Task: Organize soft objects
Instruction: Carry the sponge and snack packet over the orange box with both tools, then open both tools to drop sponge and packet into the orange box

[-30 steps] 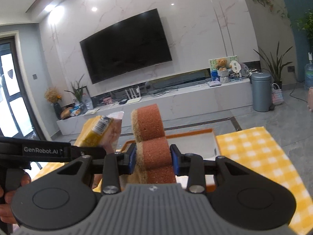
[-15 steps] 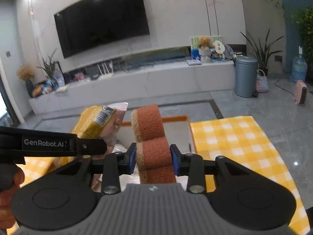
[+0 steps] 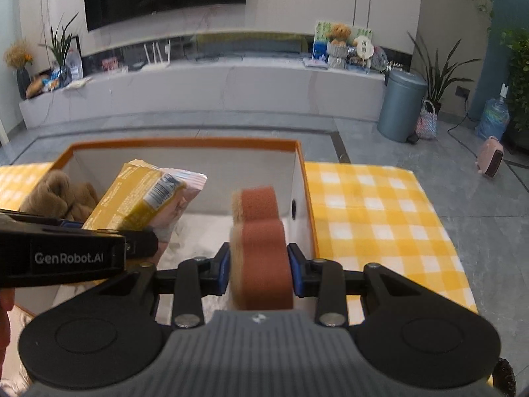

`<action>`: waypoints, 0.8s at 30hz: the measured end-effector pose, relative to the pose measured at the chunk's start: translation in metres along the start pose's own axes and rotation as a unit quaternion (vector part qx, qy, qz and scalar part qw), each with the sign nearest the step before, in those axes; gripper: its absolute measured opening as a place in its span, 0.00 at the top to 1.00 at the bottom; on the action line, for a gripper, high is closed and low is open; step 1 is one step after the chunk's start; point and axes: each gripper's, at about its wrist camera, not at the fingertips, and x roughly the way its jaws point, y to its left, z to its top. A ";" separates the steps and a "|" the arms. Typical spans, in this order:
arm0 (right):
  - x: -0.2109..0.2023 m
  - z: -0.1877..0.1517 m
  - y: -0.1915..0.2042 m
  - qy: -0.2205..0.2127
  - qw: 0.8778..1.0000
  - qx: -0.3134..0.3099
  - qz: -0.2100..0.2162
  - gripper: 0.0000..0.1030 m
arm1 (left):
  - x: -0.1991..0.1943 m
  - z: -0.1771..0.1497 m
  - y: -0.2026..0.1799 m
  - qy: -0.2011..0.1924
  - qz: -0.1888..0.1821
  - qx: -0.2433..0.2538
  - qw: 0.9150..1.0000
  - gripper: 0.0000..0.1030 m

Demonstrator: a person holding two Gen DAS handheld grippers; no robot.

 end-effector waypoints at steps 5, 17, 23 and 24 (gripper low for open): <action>0.001 -0.004 0.002 0.012 1.000 -0.009 0.000 0.65 | 0.004 -0.003 0.005 0.019 0.006 -0.006 1.000 0.48; -0.051 0.007 0.012 -0.005 1.000 -0.024 0.006 0.45 | -0.060 0.003 0.002 -0.056 -0.005 -0.001 0.998 0.31; -0.108 0.006 0.024 -0.051 0.998 -0.023 0.003 0.30 | -0.109 -0.007 -0.004 -0.106 0.000 0.018 0.994 0.31; -0.117 0.003 0.026 -0.061 0.998 -0.022 0.004 0.28 | -0.118 -0.010 -0.004 -0.117 0.001 0.024 0.993 0.31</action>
